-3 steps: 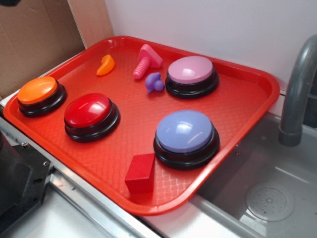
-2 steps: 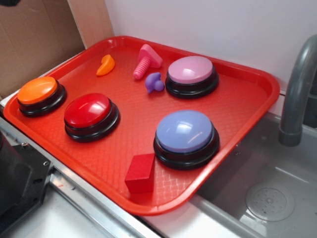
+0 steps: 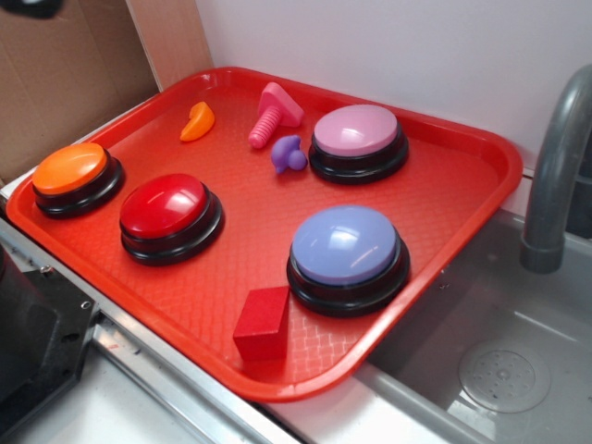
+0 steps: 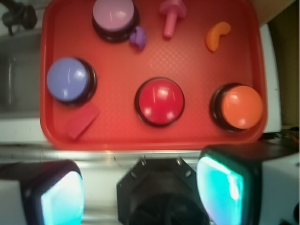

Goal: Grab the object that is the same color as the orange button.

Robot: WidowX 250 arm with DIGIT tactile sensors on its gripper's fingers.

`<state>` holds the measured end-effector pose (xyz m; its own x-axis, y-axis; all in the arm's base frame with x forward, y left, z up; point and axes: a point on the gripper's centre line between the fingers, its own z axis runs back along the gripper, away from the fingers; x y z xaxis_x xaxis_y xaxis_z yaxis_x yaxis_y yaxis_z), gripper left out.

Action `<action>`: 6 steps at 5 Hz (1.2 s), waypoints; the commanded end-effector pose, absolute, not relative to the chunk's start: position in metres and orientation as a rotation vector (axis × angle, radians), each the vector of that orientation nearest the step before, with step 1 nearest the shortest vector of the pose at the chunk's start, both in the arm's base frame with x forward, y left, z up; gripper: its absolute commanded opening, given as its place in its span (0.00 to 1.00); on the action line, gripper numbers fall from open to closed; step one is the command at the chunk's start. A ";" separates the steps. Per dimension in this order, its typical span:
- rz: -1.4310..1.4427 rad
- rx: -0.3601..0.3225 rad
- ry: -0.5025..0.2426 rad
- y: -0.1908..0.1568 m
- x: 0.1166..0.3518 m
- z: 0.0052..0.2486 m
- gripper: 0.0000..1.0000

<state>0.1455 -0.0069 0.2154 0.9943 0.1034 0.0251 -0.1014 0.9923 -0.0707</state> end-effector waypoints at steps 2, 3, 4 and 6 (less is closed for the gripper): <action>0.450 -0.076 -0.079 0.076 0.241 0.145 1.00; 0.598 -0.033 -0.097 0.106 0.256 0.119 1.00; 0.710 0.008 -0.093 0.129 0.269 0.089 1.00; 0.812 0.029 -0.073 0.141 0.283 0.042 1.00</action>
<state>0.2827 0.1229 0.0256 0.7039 0.7103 0.0117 -0.7103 0.7037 0.0159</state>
